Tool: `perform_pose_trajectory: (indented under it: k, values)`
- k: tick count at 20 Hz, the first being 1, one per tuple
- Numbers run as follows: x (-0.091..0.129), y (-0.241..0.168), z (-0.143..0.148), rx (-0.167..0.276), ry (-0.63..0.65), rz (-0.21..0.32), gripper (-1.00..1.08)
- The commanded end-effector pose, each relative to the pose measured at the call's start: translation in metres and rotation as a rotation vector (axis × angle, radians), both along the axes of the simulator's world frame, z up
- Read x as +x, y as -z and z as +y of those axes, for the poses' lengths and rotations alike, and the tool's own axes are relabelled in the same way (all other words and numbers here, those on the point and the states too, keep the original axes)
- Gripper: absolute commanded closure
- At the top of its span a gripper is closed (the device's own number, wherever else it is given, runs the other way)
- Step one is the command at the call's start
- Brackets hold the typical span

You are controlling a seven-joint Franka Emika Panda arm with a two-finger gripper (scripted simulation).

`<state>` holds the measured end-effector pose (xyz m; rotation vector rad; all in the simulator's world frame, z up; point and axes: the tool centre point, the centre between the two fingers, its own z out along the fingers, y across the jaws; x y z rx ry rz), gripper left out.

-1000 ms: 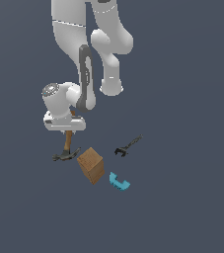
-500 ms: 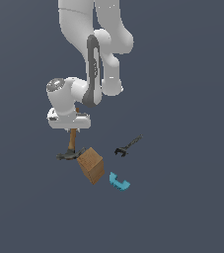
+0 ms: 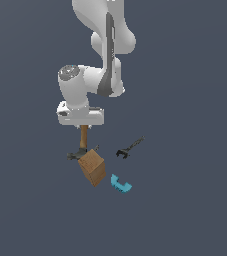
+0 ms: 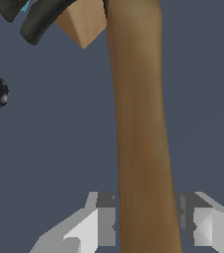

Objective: Pick up a designated object from a clutter of objects.

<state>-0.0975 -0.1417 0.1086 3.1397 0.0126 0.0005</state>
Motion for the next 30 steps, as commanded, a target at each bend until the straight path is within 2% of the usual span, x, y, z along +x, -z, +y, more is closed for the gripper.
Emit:
perform_pose_trajectory:
  k: [1, 23, 30]
  values:
    - [0.006, -0.020, 0.020, -0.002, 0.000, -0.003, 1.08]
    - [0.061, -0.207, 0.221, -0.003, -0.003, -0.001, 1.08]
    - [0.078, -0.256, 0.274, 0.000, -0.004, 0.000, 1.08]
